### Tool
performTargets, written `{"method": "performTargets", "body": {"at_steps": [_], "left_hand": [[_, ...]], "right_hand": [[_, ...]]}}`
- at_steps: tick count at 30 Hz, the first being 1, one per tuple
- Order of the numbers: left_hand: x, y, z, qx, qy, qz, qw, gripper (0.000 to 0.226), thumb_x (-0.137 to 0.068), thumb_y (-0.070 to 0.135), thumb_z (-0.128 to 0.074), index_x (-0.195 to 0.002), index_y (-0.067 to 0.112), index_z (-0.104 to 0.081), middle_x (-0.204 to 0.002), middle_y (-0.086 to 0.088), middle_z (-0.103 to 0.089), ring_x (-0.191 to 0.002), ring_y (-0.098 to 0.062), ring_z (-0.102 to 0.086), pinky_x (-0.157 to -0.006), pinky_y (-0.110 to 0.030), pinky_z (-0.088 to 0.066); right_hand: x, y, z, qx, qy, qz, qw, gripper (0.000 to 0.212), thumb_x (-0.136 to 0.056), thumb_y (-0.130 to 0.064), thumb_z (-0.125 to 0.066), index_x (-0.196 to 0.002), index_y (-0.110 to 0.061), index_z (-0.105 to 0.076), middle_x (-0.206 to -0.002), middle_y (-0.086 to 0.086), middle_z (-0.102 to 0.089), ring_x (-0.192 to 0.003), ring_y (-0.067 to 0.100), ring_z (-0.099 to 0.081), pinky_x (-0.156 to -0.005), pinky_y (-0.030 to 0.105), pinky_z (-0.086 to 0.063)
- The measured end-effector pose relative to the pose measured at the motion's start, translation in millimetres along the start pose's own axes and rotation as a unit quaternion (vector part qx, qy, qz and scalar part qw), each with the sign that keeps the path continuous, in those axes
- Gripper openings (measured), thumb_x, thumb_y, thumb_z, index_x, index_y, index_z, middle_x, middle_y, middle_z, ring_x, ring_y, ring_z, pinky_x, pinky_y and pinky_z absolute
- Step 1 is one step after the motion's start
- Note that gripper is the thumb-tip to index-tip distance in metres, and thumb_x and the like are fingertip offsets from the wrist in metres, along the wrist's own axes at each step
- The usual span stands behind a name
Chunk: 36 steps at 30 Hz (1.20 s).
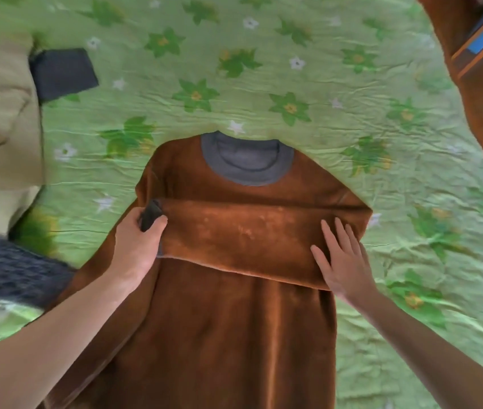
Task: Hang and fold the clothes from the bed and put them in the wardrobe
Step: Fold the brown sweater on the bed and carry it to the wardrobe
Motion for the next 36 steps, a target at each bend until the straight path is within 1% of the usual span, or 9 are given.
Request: {"method": "performTargets", "body": {"at_steps": [3,8,14,18,21,24,28,32,36], "left_hand": [[-12,-14,1,-0.054,-0.039,-0.008,0.998,0.011,-0.106,0.026,-0.061,-0.101,0.018,-0.065,-0.098,-0.003,-0.070,-0.095,-0.022,-0.069,-0.074,-0.031,-0.052],[-24,-13,4,-0.037,-0.020,-0.021,0.999,0.022,-0.110,0.029,-0.052,-0.105,0.012,-0.066,-0.101,-0.012,-0.070,-0.096,-0.032,-0.069,-0.091,-0.053,-0.056],[-39,-1,0,-0.080,-0.016,-0.065,0.995,0.016,-0.108,0.030,-0.056,-0.111,0.016,-0.062,-0.101,-0.002,-0.068,-0.092,-0.023,-0.067,-0.082,-0.041,-0.053],[-40,-4,-2,-0.175,-0.067,-0.085,0.979,0.024,-0.105,0.027,-0.059,-0.126,0.014,-0.061,-0.111,-0.002,-0.066,-0.103,-0.023,-0.063,-0.086,-0.035,-0.047],[-28,-1,13,-0.231,-0.001,-0.136,0.964,0.034,-0.109,0.029,-0.050,-0.136,0.013,-0.062,-0.124,-0.009,-0.062,-0.117,-0.031,-0.057,-0.100,-0.045,-0.047],[-24,-23,37,-0.281,0.034,-0.091,0.955,0.039,-0.107,0.034,-0.051,-0.142,0.017,-0.056,-0.133,-0.013,-0.052,-0.125,-0.036,-0.047,-0.106,-0.053,-0.041],[-32,-60,70,-0.258,-0.065,-0.010,0.964,0.053,-0.102,0.055,-0.056,-0.139,0.017,-0.052,-0.126,-0.009,-0.055,-0.117,-0.032,-0.057,-0.104,-0.046,-0.046],[-35,-82,96,-0.384,-0.193,0.005,0.903,0.034,-0.096,0.061,-0.063,-0.103,0.028,-0.063,-0.088,0.008,-0.069,-0.090,-0.023,-0.068,-0.084,-0.036,-0.052],[-38,-105,131,-0.194,-0.263,0.062,0.943,0.032,-0.102,0.048,-0.064,-0.101,0.019,-0.078,-0.075,0.006,-0.072,-0.074,-0.017,-0.070,-0.067,-0.026,-0.045]], "right_hand": [[-2,-3,-5,0.043,0.016,-0.006,0.999,0.072,-0.105,-0.061,-0.021,-0.168,-0.030,-0.004,-0.176,0.001,-0.002,-0.162,0.025,0.000,-0.130,0.049,-0.012],[-3,2,-10,0.066,0.020,0.002,0.998,0.074,-0.105,-0.065,-0.018,-0.167,-0.030,0.001,-0.176,0.000,0.000,-0.162,0.024,0.000,-0.131,0.048,-0.010],[-3,-15,1,0.077,0.081,0.007,0.994,0.073,-0.106,-0.059,-0.019,-0.166,-0.018,-0.022,-0.172,0.010,-0.023,-0.160,0.031,-0.015,-0.129,0.053,-0.016],[-4,-66,3,0.093,0.101,0.113,0.984,0.064,-0.109,-0.052,-0.025,-0.165,-0.021,-0.028,-0.171,0.007,-0.028,-0.160,0.027,-0.019,-0.127,0.053,-0.022],[-9,-122,-7,0.103,0.070,0.207,0.970,0.060,-0.110,-0.052,-0.022,-0.166,-0.030,-0.024,-0.173,0.002,-0.023,-0.161,0.025,-0.016,-0.126,0.053,-0.027],[-15,-187,-26,0.112,0.027,0.300,0.947,0.058,-0.111,-0.054,-0.015,-0.167,-0.037,-0.011,-0.176,-0.003,-0.007,-0.162,0.022,-0.004,-0.129,0.051,-0.020],[-23,-267,-49,0.130,0.003,0.385,0.914,0.062,-0.110,-0.058,-0.019,-0.166,-0.041,0.002,-0.176,-0.006,0.007,-0.162,0.022,0.006,-0.128,0.049,-0.007],[-36,-307,-66,0.138,-0.016,0.362,0.922,0.067,-0.105,-0.063,-0.015,-0.166,-0.040,0.003,-0.176,-0.003,0.008,-0.162,0.028,0.003,-0.127,0.058,-0.013],[-42,-309,-75,0.152,-0.001,0.314,0.937,0.067,-0.103,-0.065,-0.005,-0.165,-0.041,0.008,-0.176,-0.002,0.008,-0.162,0.025,0.001,-0.128,0.056,-0.015]]}}
Point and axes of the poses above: each hand's wrist, its own x-axis away from the middle knuckle, its own z-axis out of the back of the hand, y = z × x, the point moved 7 cm from there along -x, towards the middle knuckle
